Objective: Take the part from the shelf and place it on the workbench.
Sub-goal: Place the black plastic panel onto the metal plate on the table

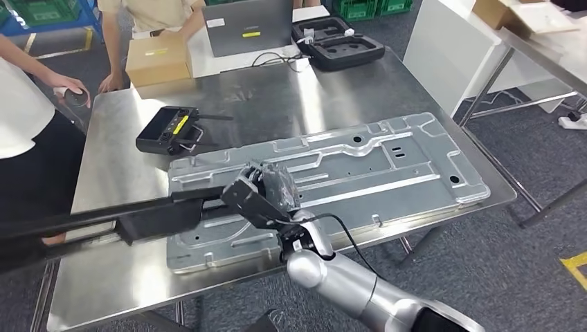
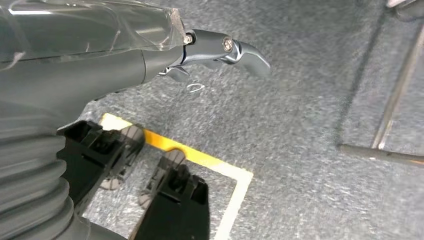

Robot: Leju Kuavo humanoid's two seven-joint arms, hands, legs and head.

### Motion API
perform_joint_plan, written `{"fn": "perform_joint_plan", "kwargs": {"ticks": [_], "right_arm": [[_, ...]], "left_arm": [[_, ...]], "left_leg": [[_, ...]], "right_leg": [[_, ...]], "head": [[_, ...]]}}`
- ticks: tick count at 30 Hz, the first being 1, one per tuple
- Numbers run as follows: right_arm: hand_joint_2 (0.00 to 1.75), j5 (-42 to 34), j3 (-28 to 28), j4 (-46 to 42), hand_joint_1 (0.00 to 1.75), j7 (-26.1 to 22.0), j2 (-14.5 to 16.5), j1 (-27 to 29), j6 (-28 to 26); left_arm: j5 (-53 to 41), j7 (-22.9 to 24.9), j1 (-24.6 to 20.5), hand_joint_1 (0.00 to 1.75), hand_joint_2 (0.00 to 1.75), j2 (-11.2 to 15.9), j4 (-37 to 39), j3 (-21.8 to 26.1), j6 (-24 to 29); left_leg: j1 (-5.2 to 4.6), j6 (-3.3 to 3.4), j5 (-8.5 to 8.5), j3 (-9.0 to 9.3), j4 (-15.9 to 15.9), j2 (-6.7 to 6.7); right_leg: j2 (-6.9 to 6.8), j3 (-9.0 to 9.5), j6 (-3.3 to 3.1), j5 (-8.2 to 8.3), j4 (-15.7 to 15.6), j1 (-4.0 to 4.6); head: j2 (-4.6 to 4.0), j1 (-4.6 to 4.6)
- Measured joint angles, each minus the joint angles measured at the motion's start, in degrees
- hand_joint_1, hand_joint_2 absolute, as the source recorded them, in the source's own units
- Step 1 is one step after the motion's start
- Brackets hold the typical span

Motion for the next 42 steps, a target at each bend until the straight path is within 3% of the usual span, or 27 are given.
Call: {"fn": "perform_joint_plan", "kwargs": {"ticks": [3,4,5,6,8,10,14,16,18,19,20,21,24,25,27,29,31,33,34,35,36,39,40,42], "right_arm": [[1.75,2.9,0.9,1.6,1.75,3.7,0.2,-2.7,0.0],[1.75,3.8,1.2,2.1,1.75,4.8,0.3,-3.5,0.1],[1.75,4.8,1.6,2.5,1.75,6.0,0.3,-4.3,0.3],[1.75,5.8,1.9,2.9,1.75,7.3,0.4,-5.3,0.6],[1.75,7.7,2.6,3.6,1.75,9.7,0.6,-7.2,1.1],[1.75,9.9,3.2,4.3,1.75,12.3,0.8,-8.9,1.0],[1.75,17.0,4.4,5.8,1.75,19.0,0.8,-11.6,0.9],[1.75,20.0,5.0,6.4,1.75,21.1,0.7,-12.9,3.4],[1.75,23.0,6.1,7.2,1.75,23.0,0.7,-14.0,8.8],[1.75,24.2,6.7,7.6,1.75,23.7,0.6,-14.5,11.8],[1.75,25.1,7.3,8.1,1.75,24.4,0.6,-14.9,14.5],[1.75,25.8,7.8,8.6,1.75,25.0,0.6,-15.3,16.8],[1.75,27.1,9.1,9.8,1.75,25.9,0.5,-16.9,21.5],[1.75,27.4,9.4,10.1,1.75,26.0,0.4,-17.4,22.4],[1.75,27.8,10.1,10.8,1.75,26.0,0.1,-18.1,23.1],[0.87,28.0,10.6,11.3,0.87,26.2,-0.3,-18.6,23.1],[0.00,28.4,10.9,11.4,0.00,26.3,-0.8,-19.0,22.6],[0.00,28.9,11.0,11.5,0.00,26.3,-1.2,-19.1,22.1],[0.00,29.0,11.1,11.5,0.00,26.3,-1.4,-19.0,21.7],[0.00,29.3,11.3,11.6,0.00,26.3,-1.6,-19.0,21.2],[0.00,29.5,11.4,11.6,0.00,26.3,-1.7,-19.0,20.6],[0.00,29.9,11.8,11.6,0.00,26.2,-1.8,-19.0,19.2],[0.00,30.0,11.9,11.6,0.00,26.2,-1.7,-19.1,18.9],[0.00,30.0,12.1,11.6,0.00,26.2,-1.7,-19.1,18.7]], "left_arm": [[-0.5,0.2,-0.3,0.00,1.75,-0.5,0.0,0.0,-0.4],[-0.6,0.2,-0.3,0.00,1.75,-0.6,0.0,0.0,-0.6],[-0.7,0.2,-0.3,0.00,1.75,-0.7,0.0,0.0,-0.8],[-0.8,0.2,-0.3,0.00,1.75,-0.8,0.0,0.0,-0.9],[-0.9,0.1,-0.5,0.00,1.75,-1.1,0.0,0.0,-1.0],[-0.9,0.0,-0.7,0.00,1.75,-1.2,0.0,0.0,-1.1],[-1.0,-0.1,-0.8,0.00,1.75,-1.3,0.0,0.0,-1.1],[-1.2,-0.1,-0.9,0.00,1.75,-1.4,0.0,0.0,-1.2],[-1.3,-0.1,-1.0,0.00,1.75,-1.4,0.0,0.0,-1.4],[-1.3,-0.1,-1.0,0.00,1.75,-1.4,0.0,0.0,-1.5],[-1.3,-0.2,-0.9,0.00,1.75,-1.4,0.0,0.0,-1.6],[-1.3,-0.2,-0.9,0.00,1.75,-1.4,0.0,0.0,-1.7],[-1.3,-0.7,-0.9,0.00,1.75,-1.4,0.0,0.0,-1.8],[-1.2,-0.9,-0.9,0.00,1.75,-1.4,0.0,0.0,-1.8],[-1.2,-1.1,-0.8,0.00,1.75,-1.4,0.0,0.1,-1.7],[-1.4,-1.2,-0.7,0.00,1.75,-1.5,0.0,0.1,-1.5],[-1.7,-1.6,-0.7,0.00,1.75,-1.6,0.0,0.1,-1.3],[-2.2,-1.8,-0.6,0.00,1.75,-1.7,0.0,0.1,-1.0],[-2.3,-1.9,-0.6,0.00,1.75,-1.7,0.0,0.1,-0.7],[-2.5,-1.9,-0.5,0.00,1.75,-1.7,0.0,0.1,-0.4],[-2.5,-1.9,-0.5,0.00,1.75,-1.7,0.0,0.1,0.0],[-2.3,-1.9,-0.5,0.00,1.75,-1.7,0.0,0.2,0.4],[-2.3,-1.9,-0.5,0.00,1.31,-1.6,0.0,0.2,0.4],[-2.2,-1.9,-0.5,0.00,0.44,-1.6,0.0,0.2,0.5]], "left_leg": [[0.06,0.42,0.16,0.13,-0.2,0.01],[0.04,0.45,0.13,0.14,-0.1,-0.02],[0.06,0.46,0.06,0.16,-0.1,-0.07],[0.11,0.39,-0.05,0.19,0.1,-0.13],[0.12,-0.02,-0.52,0.11,0.7,-0.22],[-0.10,-0.50,-0.97,-0.19,1.3,-0.21],[-0.09,-1.19,-1.74,-0.75,2.2,-0.13],[0.18,-1.93,-4.46,-2.96,7.1,-0.04],[0.47,-2.52,-7.97,-6.87,15.5,-0.01],[0.55,-2.63,-8.79,-8.46,18.5,-0.01],[0.58,-2.61,-8.47,-9.08,19.3,-0.01],[0.57,-2.46,-7.02,-8.49,17.5,-0.01],[0.22,-1.41,-1.26,-3.08,4.9,0.00],[0.00,-1.12,-0.49,-1.93,2.4,0.02],[-0.39,-0.87,-0.35,-1.37,1.4,0.01],[-0.15,-0.41,0.02,-1.05,0.8,0.01],[0.19,0.18,0.41,-0.61,0.1,0.09],[0.14,0.45,0.43,-0.55,0.1,0.13],[0.13,0.47,0.41,-0.54,0.1,0.12],[0.15,0.48,0.38,-0.54,0.2,0.10],[0.22,0.42,0.33,-0.52,0.3,0.07],[0.37,-0.33,-0.28,-0.64,1.1,0.01],[0.24,-0.64,-0.52,-0.77,1.4,0.00],[0.05,-1.05,-0.70,-0.94,1.6,-0.03]], "right_leg": [[0.01,-5.36,0.37,-5.05,11.2,-0.01],[0.00,-6.74,0.47,-5.58,13.8,-0.03],[-0.01,-7.03,0.54,-4.88,14.0,-0.05],[-0.03,-6.17,0.57,-3.12,11.8,-0.09],[-0.10,-2.47,0.59,0.95,3.6,-0.13],[-0.07,-0.26,0.20,2.56,-1.5,-0.09],[-0.01,-0.17,-1.09,2.57,-2.1,-0.11],[0.00,-0.18,-1.55,2.66,-2.2,-0.33],[0.08,-0.22,-1.74,2.66,-2.2,-0.35],[0.12,-0.21,-1.76,2.63,-2.2,-0.34],[0.13,-0.20,-1.78,2.61,-2.2,-0.32],[0.15,-0.17,-1.77,2.59,-2.2,-0.29],[0.24,-0.12,-1.61,2.55,-2.2,-0.17],[0.24,-0.16,-1.42,2.54,-2.2,-0.14],[0.16,-0.21,-0.86,2.60,-2.4,-0.15],[0.08,-0.24,-0.21,2.26,-2.2,-0.21],[0.08,-1.78,0.18,-0.01,1.5,-0.16],[0.08,-5.54,0.38,-3.66,9.5,-0.16],[0.07,-7.29,0.50,-4.76,13.0,-0.17],[0.06,-8.19,0.61,-4.83,14.6,-0.21],[0.05,-7.83,0.72,-3.75,13.7,-0.27],[-0.03,-2.21,1.01,1.58,2.0,-0.49],[0.01,-0.92,0.87,2.40,-0.6,-0.54],[0.19,-0.42,0.22,2.46,-1.7,-0.33]], "head": [[0.00,0.44],[0.00,0.51],[0.00,0.56],[0.00,0.63],[0.00,0.80],[0.00,0.94],[0.00,1.07],[0.00,1.08],[0.00,1.06],[0.00,1.06],[0.00,1.06],[0.00,1.06],[0.00,1.07],[0.00,1.08],[0.00,1.12],[0.00,1.17],[0.00,1.32],[0.00,1.46],[0.00,1.49],[0.00,1.50],[0.00,1.51],[0.00,1.56],[0.00,1.58],[0.00,1.58]]}}
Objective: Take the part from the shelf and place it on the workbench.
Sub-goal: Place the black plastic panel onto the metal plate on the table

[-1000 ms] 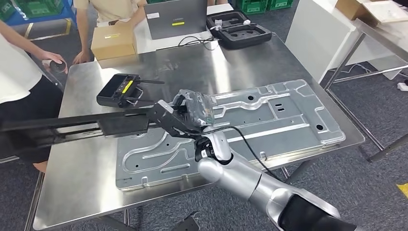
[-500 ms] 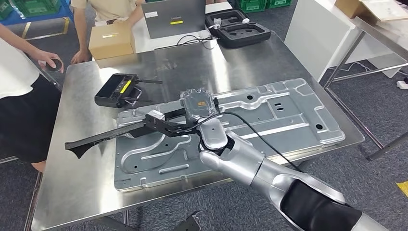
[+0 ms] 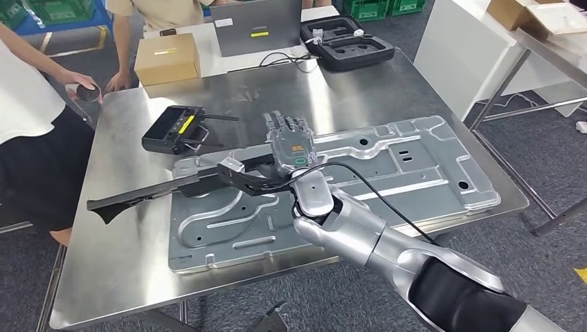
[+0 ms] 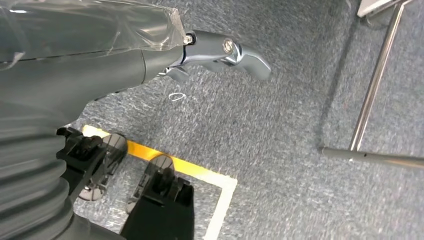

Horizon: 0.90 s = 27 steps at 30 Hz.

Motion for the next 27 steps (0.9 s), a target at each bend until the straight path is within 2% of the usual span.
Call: {"fn": "perform_joint_plan", "kwargs": {"ticks": [1,3,4,5,7,8,9,10,12,13,14,16,18,19,20,22,23,24,25,26,27], "right_arm": [[0.00,0.0,0.1,0.0,0.00,0.0,0.0,0.0,-0.1],[0.00,0.0,0.3,0.0,0.00,-0.1,0.0,0.0,-0.4],[0.00,0.1,0.3,0.0,0.00,-0.2,0.1,0.0,-0.7],[0.00,0.2,0.3,0.0,0.00,-0.4,0.2,0.0,-1.0],[0.00,0.5,0.4,0.0,0.00,-0.7,0.3,0.0,-1.4],[0.00,0.5,0.5,0.0,0.00,-0.8,0.5,0.0,-1.5],[0.00,0.6,0.6,0.0,0.00,-1.0,0.6,0.0,-1.4],[0.00,0.7,0.7,0.0,0.00,-1.2,0.7,0.0,-1.4],[0.00,0.9,0.8,0.0,0.00,-1.5,1.1,-0.3,-1.1],[0.00,0.9,0.9,0.0,0.00,-1.6,1.3,-0.4,-0.9],[0.00,1.0,0.9,0.0,0.00,-1.8,1.4,-0.6,-0.7],[0.00,1.5,1.1,0.0,0.00,-2.2,1.6,-0.8,-0.4],[0.00,2.5,1.3,0.0,0.00,-2.8,1.6,-1.2,0.3],[0.00,3.3,1.5,0.0,0.00,-3.2,1.6,-1.5,1.0],[0.00,4.2,1.7,0.0,0.00,-4.0,1.7,-1.8,2.4],[0.00,6.4,2.7,0.0,0.00,-6.3,1.8,-2.3,7.6],[0.00,7.3,3.3,0.0,0.00,-7.6,1.9,-2.4,10.4],[0.00,7.9,4.0,0.0,0.00,-8.6,2.0,-2.4,12.8],[0.00,8.3,4.6,0.0,0.00,-9.2,2.0,-2.4,14.1],[0.00,8.5,5.0,0.0,0.00,-9.5,2.2,-2.4,14.7],[0.00,8.5,5.4,0.0,0.00,-9.7,2.3,-2.4,15.0]], "left_arm": [[0.1,0.0,0.0,0.00,0.00,0.0,0.0,0.0,-0.1],[0.3,-0.1,0.0,0.00,0.00,0.1,0.0,0.1,-0.4],[0.4,-0.1,0.0,0.00,0.00,0.1,0.0,0.1,-0.5],[0.5,0.1,-0.1,0.00,0.00,0.1,0.0,0.1,-0.6],[0.6,0.7,-0.1,0.00,0.00,0.1,0.0,0.1,-0.8],[0.6,1.0,-0.1,0.00,0.00,0.1,0.0,0.2,-0.8],[0.7,1.2,-0.1,0.00,0.00,0.1,0.0,0.2,-0.9],[0.7,1.5,-0.1,0.00,0.00,0.1,0.0,0.2,-0.9],[0.7,1.8,-0.1,0.00,0.00,0.1,0.0,0.2,-0.9],[0.7,1.9,-0.2,0.00,0.00,0.1,0.0,0.2,-0.9],[0.7,1.9,-0.2,0.00,0.00,0.1,0.0,0.2,-0.9],[0.6,1.9,-0.2,0.00,0.00,0.1,0.0,0.2,-0.9],[0.5,2.0,-0.2,0.00,0.00,0.1,0.0,0.2,-1.0],[0.5,2.1,-0.2,0.00,0.00,0.0,0.0,0.2,-1.0],[0.4,2.1,-0.2,0.00,0.00,0.0,0.0,0.2,-1.0],[0.3,2.1,-0.2,0.00,0.00,0.0,0.0,0.2,-1.0],[0.2,2.0,-0.2,0.00,0.00,0.0,0.0,0.2,-1.0],[0.2,2.0,-0.2,0.00,0.00,0.0,0.0,0.2,-1.1],[0.2,2.0,-0.2,0.00,0.00,0.0,0.0,0.2,-1.1],[0.2,2.0,-0.2,0.00,0.00,0.0,0.0,0.2,-1.1],[0.1,2.0,-0.2,0.00,0.00,0.0,0.0,0.2,-1.1]], "left_leg": [[0.04,-0.11,-0.01,0.00,0.0,0.01],[0.26,-0.50,-0.57,-0.28,0.7,0.05],[0.38,-0.80,-1.62,-0.98,2.4,0.07],[0.50,-1.13,-3.30,-2.31,5.5,0.09],[0.67,-1.60,-7.03,-6.14,13.8,0.11],[0.71,-1.64,-7.93,-7.67,16.8,0.11],[0.71,-1.56,-7.68,-8.18,17.6,0.11],[0.67,-1.32,-6.26,-7.44,15.8,0.11],[0.42,-0.44,-2.23,-3.57,7.3,0.10],[0.19,-0.03,-0.77,-1.83,3.4,0.12],[-0.05,0.28,-0.04,-0.81,1.1,0.13],[-0.44,0.61,0.15,-0.52,0.1,0.11],[-0.27,0.97,0.64,-0.07,-0.8,0.06],[-0.09,1.16,0.99,0.27,-1.3,0.07],[0.08,1.28,1.26,0.60,-1.8,0.09],[0.08,1.42,1.41,0.76,-1.9,0.12],[0.03,1.43,1.41,0.75,-1.9,0.12],[-0.02,1.44,1.39,0.74,-1.9,0.09],[-0.05,1.45,1.37,0.72,-1.8,0.04],[-0.05,1.42,1.31,0.73,-1.7,-0.03],[-0.04,1.31,1.17,0.72,-1.4,-0.10]], "right_leg": [[-0.01,-0.05,-0.40,0.09,0.0,-0.03],[-0.01,-0.06,-1.07,0.22,-0.1,-0.08],[-0.02,-0.06,-1.38,0.30,-0.1,-0.19],[-0.04,-0.07,-1.58,0.32,-0.1,-0.25],[-0.06,-0.12,-1.81,0.32,-0.1,-0.24],[-0.07,-0.14,-1.82,0.31,-0.1,-0.21],[-0.06,-0.13,-1.82,0.30,-0.1,-0.17],[-0.02,-0.09,-1.81,0.30,-0.1,-0.12],[0.09,0.00,-1.78,0.30,-0.2,0.00],[0.13,0.01,-1.68,0.29,-0.2,0.09],[0.13,-0.01,-1.52,0.29,-0.2,0.11],[-0.03,0.03,-0.87,0.37,-0.4,0.06],[-0.19,0.14,-0.13,0.24,-0.5,0.08],[-0.21,-0.19,0.07,-0.51,0.4,0.13],[-0.22,-1.06,0.19,-1.89,2.5,0.17],[-0.23,-4.32,0.31,-5.63,9.9,0.13],[-0.23,-5.98,0.40,-7.02,13.6,0.14],[-0.23,-6.99,0.46,-7.49,15.7,0.14],[-0.24,-6.95,0.48,-6.91,15.7,0.14],[-0.25,-5.73,0.45,-5.32,13.3,0.12],[-0.29,-3.61,0.41,-3.15,9.1,0.10]], "head": [[0.00,0.00],[0.00,0.00],[0.00,-0.01],[0.00,-0.02],[0.00,-0.03],[0.00,-0.02],[0.00,-0.02],[0.00,-0.02],[0.00,-0.02],[0.00,-0.01],[0.00,-0.01],[0.00,0.00],[0.00,0.05],[0.00,0.13],[0.00,0.22],[0.00,0.39],[0.00,0.43],[0.00,0.46],[0.00,0.49],[0.00,0.50],[0.00,0.51]]}}
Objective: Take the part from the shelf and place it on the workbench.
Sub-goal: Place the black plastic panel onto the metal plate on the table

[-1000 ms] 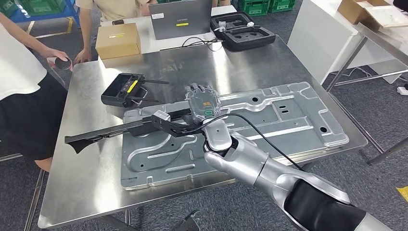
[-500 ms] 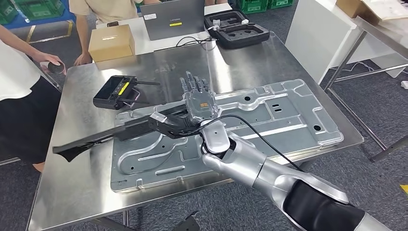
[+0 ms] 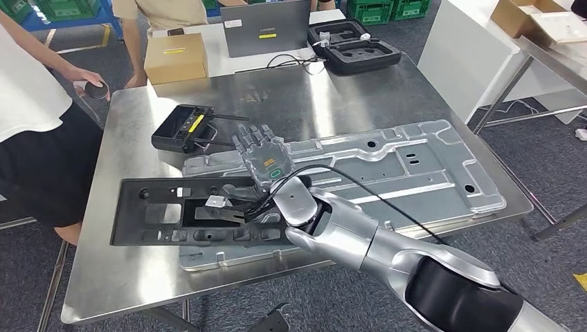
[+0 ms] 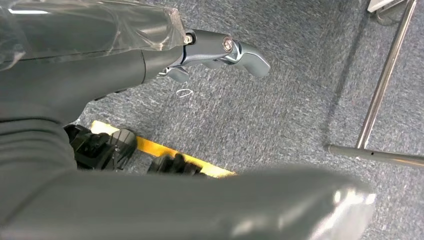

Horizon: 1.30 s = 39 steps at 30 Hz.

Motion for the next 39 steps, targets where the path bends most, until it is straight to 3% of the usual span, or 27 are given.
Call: {"fn": "perform_joint_plan", "kwargs": {"ticks": [2,3,6,8,9,11,12,13,14,15,17,19,22,23,25,27,28,29,30,32,34,37,39], "right_arm": [[0.00,-0.5,0.4,0.0,0.00,-0.1,0.4,-0.3,0.0],[0.00,-1.2,0.6,0.1,0.00,-0.2,0.6,-0.4,-0.2],[0.00,-4.2,0.9,0.3,0.00,-0.3,1.2,-0.4,-2.3],[0.00,-5.8,0.9,0.3,0.00,-0.5,1.3,-0.4,-4.1],[0.00,-6.4,0.9,0.3,0.00,-0.6,1.4,-0.4,-5.1],[0.00,-7.2,0.9,0.3,0.00,-0.8,1.5,-0.3,-6.2],[0.00,-7.5,0.9,0.3,0.00,-0.8,1.6,-0.2,-6.5],[0.00,-7.7,0.9,0.3,0.00,-0.8,1.6,-0.1,-6.7],[0.00,-7.9,0.9,0.2,0.00,-0.7,1.6,-0.1,-6.9],[0.00,-8.0,0.9,0.2,0.00,-0.6,1.6,0.0,-7.1],[0.00,-8.3,0.9,-0.2,0.00,0.0,1.5,-0.1,-7.7],[0.00,-8.4,0.9,-0.7,0.00,0.7,1.3,-0.1,-8.8],[0.00,-8.7,0.7,-1.9,0.00,1.4,0.6,0.1,-10.7],[0.00,-8.9,0.6,-2.4,0.00,1.5,0.3,0.2,-11.2],[0.00,-9.1,0.5,-3.5,0.00,1.7,-0.5,0.4,-12.2],[0.00,-9.3,0.4,-4.7,0.00,1.8,-1.4,0.8,-12.6],[0.00,-9.3,0.4,-5.4,0.00,1.9,-1.8,1.2,-12.6],[0.00,-9.4,0.4,-6.2,0.00,1.9,-2.2,1.4,-12.6],[0.00,-9.4,0.4,-7.0,0.00,2.0,-2.5,1.6,-12.5],[0.00,-9.3,0.3,-8.7,0.00,2.1,-3.1,1.6,-12.4],[0.00,-9.2,0.1,-10.5,0.00,2.5,-3.6,1.7,-11.9],[0.00,-9.2,0.0,-13.2,0.00,3.1,-4.4,1.9,-11.2],[0.00,-9.6,-0.2,-14.8,0.00,3.3,-4.7,2.0,-10.9]], "left_arm": [[0.0,-0.1,0.0,0.00,0.00,0.0,0.0,0.0,0.0],[0.0,-0.2,0.0,0.00,0.00,0.0,0.0,0.0,0.0],[0.1,-0.2,0.0,0.00,0.00,0.1,0.0,0.1,0.0],[0.1,-0.2,0.0,0.00,0.00,0.1,0.0,0.2,0.0],[0.1,-0.2,0.0,0.00,0.00,0.1,0.0,0.2,0.0],[0.1,-0.1,0.1,0.00,0.00,0.2,0.0,0.2,-0.1],[0.2,-0.1,0.1,0.00,0.00,0.2,0.0,0.2,-0.1],[0.2,0.0,0.2,0.00,0.00,0.2,0.0,0.3,-0.2],[0.4,0.1,0.2,0.00,0.00,0.2,0.0,0.3,-0.2],[0.5,0.3,0.2,0.00,0.00,0.2,0.0,0.3,-0.2],[0.9,0.8,0.2,0.00,0.00,0.2,0.0,0.4,-0.2],[1.1,1.1,0.2,0.00,0.00,0.3,0.0,0.5,0.1],[1.2,1.2,0.4,0.00,0.00,0.3,0.1,0.7,0.4],[1.2,1.2,0.4,0.00,0.00,0.2,0.1,0.8,0.5],[1.2,1.2,0.4,0.00,0.00,0.2,0.1,0.9,0.5],[1.2,1.2,0.5,0.00,0.00,0.2,0.1,1.0,0.5],[1.2,1.2,0.6,0.00,0.00,0.2,0.1,1.0,0.5],[1.2,1.2,0.7,0.00,0.00,0.2,0.1,1.1,0.5],[1.2,1.2,0.7,0.00,0.00,0.2,0.1,1.1,0.5],[1.2,1.2,0.8,0.00,0.00,0.2,0.1,1.1,0.5],[1.3,1.2,0.8,0.00,0.00,0.3,0.1,1.2,0.6],[1.4,1.3,1.0,0.00,0.00,0.5,0.1,1.3,0.6],[1.5,1.3,1.1,0.00,0.00,0.6,0.1,1.3,0.7]], "left_leg": [[-0.07,-0.40,-0.36,-0.20,0.6,-0.05],[-0.16,-0.62,-0.49,-0.36,0.8,-0.03],[-0.26,-1.04,-0.54,-0.69,1.0,0.04],[-0.09,-1.56,-1.68,-1.41,2.6,0.08],[0.07,-1.94,-3.16,-2.54,5.1,0.10],[0.38,-2.62,-7.07,-6.23,13.4,0.15],[0.51,-2.79,-8.40,-8.01,17.1,0.16],[0.55,-2.81,-8.69,-8.93,19.0,0.16],[0.53,-2.68,-7.80,-8.61,18.3,0.15],[0.46,-2.39,-5.99,-7.10,15.1,0.14],[0.10,-1.41,-2.21,-2.67,6.1,0.14],[-0.45,-0.72,-0.77,-0.33,1.2,0.18],[-0.51,-0.49,-0.35,-0.07,0.3,0.24],[-0.33,-0.32,-0.07,0.05,0.0,0.29],[-0.05,0.01,0.36,0.24,-0.5,0.41],[-0.04,0.20,0.46,0.14,-0.5,0.43],[-0.02,0.20,0.50,0.09,-0.5,0.43],[0.02,0.17,0.54,0.04,-0.4,0.41],[0.12,0.11,0.55,-0.02,-0.3,0.40],[0.20,-0.33,0.34,-0.32,0.4,0.37],[0.02,-0.93,0.12,-0.82,1.1,0.35],[0.10,-1.64,0.21,-1.30,1.4,0.33],[0.36,-2.24,-1.85,-2.48,4.0,0.35]], "right_leg": [[-0.06,3.71,-0.28,2.69,-7.6,0.06],[-0.02,4.49,-0.54,3.09,-9.3,0.15],[0.15,4.34,-1.49,3.12,-9.6,0.40],[0.13,4.30,-2.07,3.30,-9.6,0.23],[0.12,4.28,-2.33,3.39,-9.7,0.08],[0.13,4.19,-2.53,3.42,-9.7,0.08],[0.12,4.15,-2.55,3.42,-9.7,0.11],[0.12,4.15,-2.56,3.42,-9.7,0.14],[0.15,4.16,-2.56,3.42,-9.6,0.17],[0.20,4.21,-2.55,3.43,-9.6,0.22],[0.30,4.26,-2.45,3.47,-9.7,0.35],[0.28,4.14,-2.10,3.59,-9.7,0.28],[0.20,4.02,-1.23,3.65,-9.8,0.12],[0.19,3.74,-0.98,2.99,-9.1,0.15],[0.19,1.67,-0.63,-0.24,-4.0,0.14],[0.19,-1.76,-0.31,-4.02,4.1,0.14],[0.18,-2.79,-0.15,-4.78,6.7,0.09],[0.16,-2.70,-0.01,-4.42,7.0,0.00],[0.12,-1.35,0.13,-3.05,4.7,-0.11],[0.09,3.22,0.40,0.29,-3.6,-0.32],[0.30,5.70,0.01,1.82,-8.7,-0.37],[0.49,5.34,-1.24,2.28,-9.1,-0.21],[0.45,4.94,-2.03,2.74,-9.2,-0.33]], "head": [[0.00,0.01],[0.00,0.01],[0.00,0.01],[0.00,0.03],[0.00,0.02],[0.00,-0.03],[0.00,-0.02],[0.00,-0.02],[0.00,-0.02],[0.00,-0.02],[0.00,0.00],[0.00,0.01],[0.00,0.03],[0.00,0.06],[0.00,0.16],[0.00,0.22],[0.00,0.23],[0.00,0.24],[0.00,0.25],[0.00,0.28],[0.00,0.30],[0.00,0.31],[0.00,0.28]]}}
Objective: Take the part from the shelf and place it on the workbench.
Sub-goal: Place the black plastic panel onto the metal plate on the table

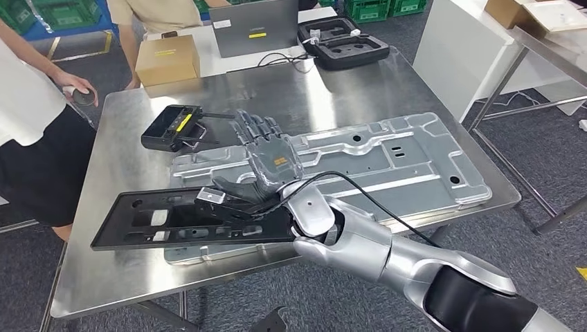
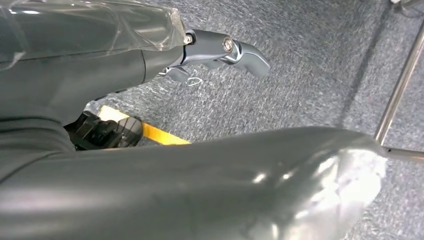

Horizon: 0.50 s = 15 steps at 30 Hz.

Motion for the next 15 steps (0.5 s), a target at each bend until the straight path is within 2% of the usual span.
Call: {"fn": "perform_joint_plan", "kwargs": {"ticks": [1,3,4,5,6,9,10,11,13,14,15], "right_arm": [[0.00,-0.4,-0.1,-0.8,0.00,0.0,-0.2,0.1,0.0],[0.00,-1.1,-0.4,-2.4,0.00,-0.2,-0.5,0.5,-0.2],[0.00,-1.4,-0.6,-3.1,0.00,-0.3,-0.8,0.8,-0.4],[0.00,-1.7,-0.7,-3.8,0.00,-0.3,-1.0,1.1,-0.6],[0.00,-2.1,-0.8,-4.6,0.00,-0.4,-1.2,1.4,-0.8],[0.00,-3.0,-1.4,-6.9,0.00,-0.7,-1.7,1.7,-1.3],[0.00,-3.1,-1.6,-7.6,0.00,-0.8,-1.8,1.7,-1.4],[0.00,-3.2,-1.8,-8.3,0.00,-0.9,-1.9,1.8,-1.5],[0.00,-3.5,-2.0,-9.5,0.00,-1.1,-2.2,2.2,-1.7],[0.00,-3.6,-2.2,-10.0,0.00,-1.2,-2.3,2.5,-1.9],[0.00,-3.8,-2.4,-10.6,0.00,-1.3,-2.4,2.6,-2.1]], "left_arm": [[0.0,0.0,0.0,0.00,0.00,0.0,0.0,0.0,0.0],[0.0,0.0,0.1,0.00,0.00,0.0,0.0,0.0,0.1],[0.0,0.0,0.1,0.00,0.00,0.0,0.0,0.0,0.1],[0.0,0.0,0.2,0.00,0.00,0.1,0.0,0.0,0.1],[0.0,0.0,0.2,0.00,0.00,0.1,0.0,0.0,0.1],[0.0,0.0,0.2,0.00,0.00,0.1,0.0,0.1,0.1],[0.0,-0.1,0.2,0.00,0.00,0.2,0.0,0.1,0.2],[0.0,-0.1,0.2,0.00,0.00,0.2,0.0,0.1,0.3],[0.0,-0.1,0.4,0.00,0.00,0.2,0.0,0.1,0.3],[0.0,-0.1,0.5,0.00,0.00,0.2,0.0,0.1,0.4],[0.0,-0.1,0.5,0.00,0.00,0.2,0.0,0.1,0.4]], "left_leg": [[0.12,-0.34,-2.04,-1.26,3.1,0.01],[0.30,-0.85,-6.36,-4.53,11.4,0.03],[0.34,-0.91,-7.51,-5.59,14.4,0.03],[0.34,-0.84,-7.65,-5.66,15.3,0.03],[0.30,-0.62,-6.75,-4.53,13.8,0.02],[-0.29,0.90,-2.10,2.56,1.2,0.04],[-0.63,1.35,-1.31,3.98,-1.6,0.07],[-0.90,1.65,-1.09,4.50,-2.9,0.10],[-1.11,1.88,-0.52,4.37,-3.4,0.11],[-0.94,1.97,-0.03,4.38,-3.8,0.14],[-0.75,2.12,0.51,4.36,-4.3,0.18]], "right_leg": [[-0.01,-0.23,-0.29,0.19,0.0,-0.06],[-0.04,-0.71,-0.58,0.46,0.0,-0.01],[-0.07,-0.90,-0.63,0.58,0.0,0.04],[-0.10,-1.04,-0.63,0.70,0.0,0.09],[-0.10,-1.12,-0.61,0.80,0.0,0.17],[-0.06,-1.23,-0.36,1.16,0.0,0.32],[-0.08,-1.33,-0.13,1.32,0.0,0.26],[-0.13,-1.44,0.17,1.51,-0.1,0.16],[-0.23,-1.54,0.95,1.94,-0.4,0.05],[-0.27,-1.64,1.25,1.83,-0.5,0.01],[-0.27,-2.04,1.51,1.00,0.4,0.07]], "head": [[0.00,-0.01],[0.00,-0.03],[0.00,-0.03],[0.00,-0.03],[0.00,-0.03],[0.00,-0.01],[0.00,0.00],[0.00,0.01],[0.00,0.01],[0.00,0.03],[0.00,0.06]]}}
